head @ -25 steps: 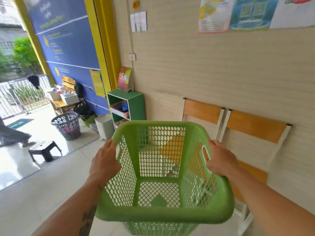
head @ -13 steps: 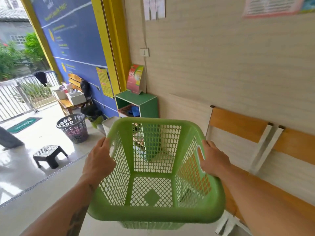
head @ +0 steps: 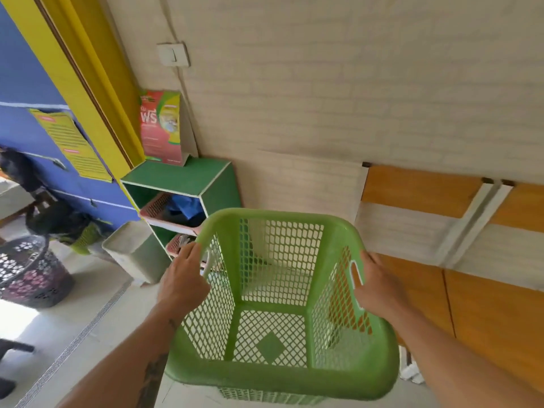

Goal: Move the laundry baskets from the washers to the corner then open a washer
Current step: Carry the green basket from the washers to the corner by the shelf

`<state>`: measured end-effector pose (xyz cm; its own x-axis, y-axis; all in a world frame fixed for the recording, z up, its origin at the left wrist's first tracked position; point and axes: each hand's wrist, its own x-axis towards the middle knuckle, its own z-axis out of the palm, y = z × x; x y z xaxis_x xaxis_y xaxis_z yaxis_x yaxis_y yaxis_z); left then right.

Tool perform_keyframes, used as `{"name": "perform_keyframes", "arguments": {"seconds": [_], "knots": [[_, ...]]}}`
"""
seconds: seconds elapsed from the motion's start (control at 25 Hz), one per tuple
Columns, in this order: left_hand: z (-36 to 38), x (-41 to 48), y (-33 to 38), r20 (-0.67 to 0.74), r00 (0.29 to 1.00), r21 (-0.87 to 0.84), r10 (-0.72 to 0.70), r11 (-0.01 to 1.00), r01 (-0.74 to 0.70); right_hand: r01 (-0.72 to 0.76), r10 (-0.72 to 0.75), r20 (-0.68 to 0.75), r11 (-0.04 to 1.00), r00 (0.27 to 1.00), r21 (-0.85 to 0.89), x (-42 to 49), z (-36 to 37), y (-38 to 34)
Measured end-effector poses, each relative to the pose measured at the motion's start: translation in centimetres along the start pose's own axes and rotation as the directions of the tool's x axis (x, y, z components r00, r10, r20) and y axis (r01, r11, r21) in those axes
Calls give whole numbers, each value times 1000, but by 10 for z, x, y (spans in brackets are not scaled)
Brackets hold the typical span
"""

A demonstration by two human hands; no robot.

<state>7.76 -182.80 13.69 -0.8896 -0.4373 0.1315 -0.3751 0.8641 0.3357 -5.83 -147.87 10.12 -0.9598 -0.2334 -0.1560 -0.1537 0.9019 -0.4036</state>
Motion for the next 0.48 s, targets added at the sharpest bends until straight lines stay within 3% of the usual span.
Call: {"name": "perform_keyframes", "arguments": {"seconds": [0.12,0.48], "knots": [[39,69,-21,54,997,3,53,999,-53,-87,88,-32,996,996,18,47,36,-11],[184,200,-102,280,959,-36,30,999,-20,-295,294,-38,955,955,-41,154,168,-31]]}}
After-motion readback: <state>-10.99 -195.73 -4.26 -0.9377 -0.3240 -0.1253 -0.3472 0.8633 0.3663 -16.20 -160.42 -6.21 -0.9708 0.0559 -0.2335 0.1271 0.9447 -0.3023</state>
